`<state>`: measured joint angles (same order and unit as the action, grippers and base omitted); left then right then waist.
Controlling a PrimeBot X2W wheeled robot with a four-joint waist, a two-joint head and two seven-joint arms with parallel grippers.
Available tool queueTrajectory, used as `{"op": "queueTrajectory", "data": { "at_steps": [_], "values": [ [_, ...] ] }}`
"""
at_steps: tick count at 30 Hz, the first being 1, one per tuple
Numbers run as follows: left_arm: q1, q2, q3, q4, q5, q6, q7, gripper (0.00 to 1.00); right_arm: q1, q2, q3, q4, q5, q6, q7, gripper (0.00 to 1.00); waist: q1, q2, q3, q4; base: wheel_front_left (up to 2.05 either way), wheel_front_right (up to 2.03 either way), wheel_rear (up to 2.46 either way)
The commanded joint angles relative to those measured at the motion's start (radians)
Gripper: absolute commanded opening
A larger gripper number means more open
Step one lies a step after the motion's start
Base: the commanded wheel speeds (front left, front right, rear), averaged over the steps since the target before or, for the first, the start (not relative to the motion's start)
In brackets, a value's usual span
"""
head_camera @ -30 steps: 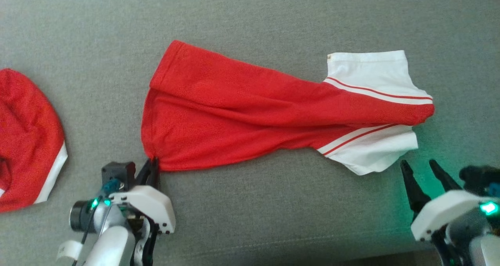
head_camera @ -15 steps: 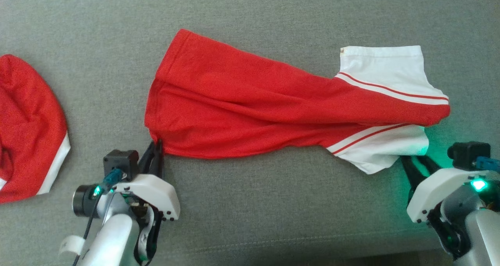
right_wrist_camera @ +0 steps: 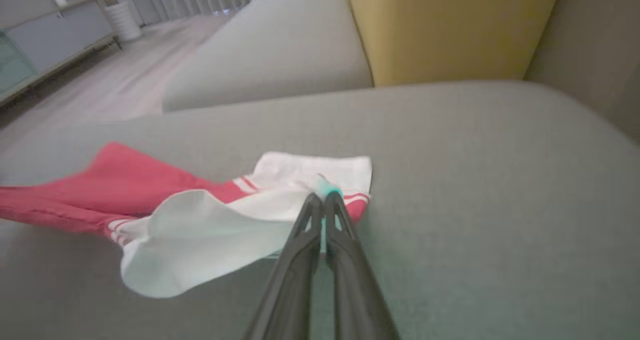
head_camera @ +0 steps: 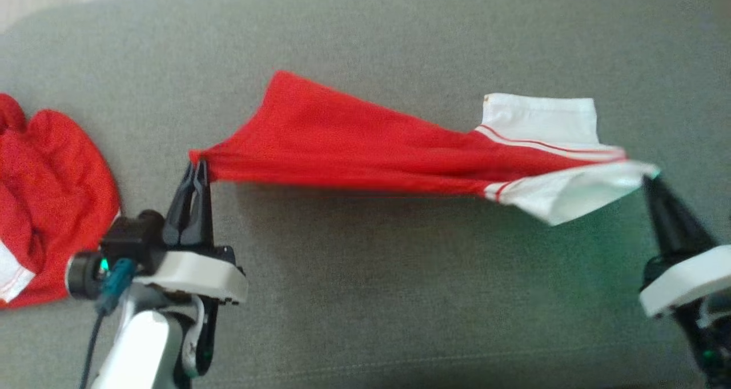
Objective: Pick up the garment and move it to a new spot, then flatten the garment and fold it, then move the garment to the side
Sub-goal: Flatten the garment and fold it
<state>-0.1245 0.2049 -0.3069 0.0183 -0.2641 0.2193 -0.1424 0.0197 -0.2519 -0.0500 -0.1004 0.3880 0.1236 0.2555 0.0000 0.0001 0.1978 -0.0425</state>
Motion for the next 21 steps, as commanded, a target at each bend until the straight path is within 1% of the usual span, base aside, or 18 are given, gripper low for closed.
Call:
{"op": "queueTrajectory", "data": {
  "at_steps": [1, 7, 9, 10, 11, 12, 17, 21],
  "values": [
    [-0.037, 0.032, 0.048, -0.072, 0.009, 0.003, 0.003, 0.00, -0.017, -0.020, -0.015, -0.081, -0.014, 0.007, -0.002, 0.00, 0.0000, -0.0001, -0.033, -0.001, 0.00, 0.00, 0.00],
    [-0.099, 0.082, 0.074, -0.245, 0.023, 0.001, 0.054, 0.00, -0.110, -0.061, -0.119, -0.278, -0.052, 0.007, 0.016, 0.00, 0.0000, -0.0001, -0.096, -0.008, 0.00, 0.00, 0.00],
    [-0.157, 0.106, 0.087, -0.312, 0.033, -0.003, 0.085, 0.00, -0.190, -0.093, -0.147, -0.345, -0.055, 0.007, 0.031, 0.00, 0.0000, -0.0001, -0.122, -0.015, 0.00, 0.00, 0.00],
    [-0.157, 0.106, 0.087, -0.312, 0.033, -0.003, 0.085, 0.00, -0.190, -0.093, -0.147, -0.345, -0.055, 0.007, 0.031, 0.00, 0.0000, -0.0001, -0.122, -0.015, 0.00, 0.00, 0.00],
    [-0.200, 0.118, 0.095, -0.354, 0.040, -0.005, 0.107, 0.00, -0.253, -0.113, -0.158, -0.377, -0.052, 0.007, 0.040, 0.00, 0.0000, -0.0001, -0.137, -0.020, 0.00, 0.00, 0.00],
    [-0.200, 0.118, 0.095, -0.354, 0.040, -0.005, 0.107, 0.00, -0.253, -0.113, -0.158, -0.377, -0.052, 0.007, 0.040, 0.00, 0.0000, -0.0001, -0.137, -0.020, 0.00, 0.00, 0.00],
    [-0.319, 0.144, 0.103, -0.427, 0.051, -0.020, 0.171, 0.00, -0.400, -0.165, -0.170, -0.388, -0.032, 0.007, 0.070, 0.00, 0.0000, -0.0001, -0.163, -0.025, 0.00, 0.00, 0.00],
    [-0.398, 0.155, 0.105, -0.431, 0.041, -0.035, 0.221, 0.00, -0.488, -0.186, -0.166, -0.361, -0.010, 0.007, 0.086, 0.00, 0.0000, -0.0001, -0.165, -0.028, 0.00, 0.00, 0.00]
  ]
}}
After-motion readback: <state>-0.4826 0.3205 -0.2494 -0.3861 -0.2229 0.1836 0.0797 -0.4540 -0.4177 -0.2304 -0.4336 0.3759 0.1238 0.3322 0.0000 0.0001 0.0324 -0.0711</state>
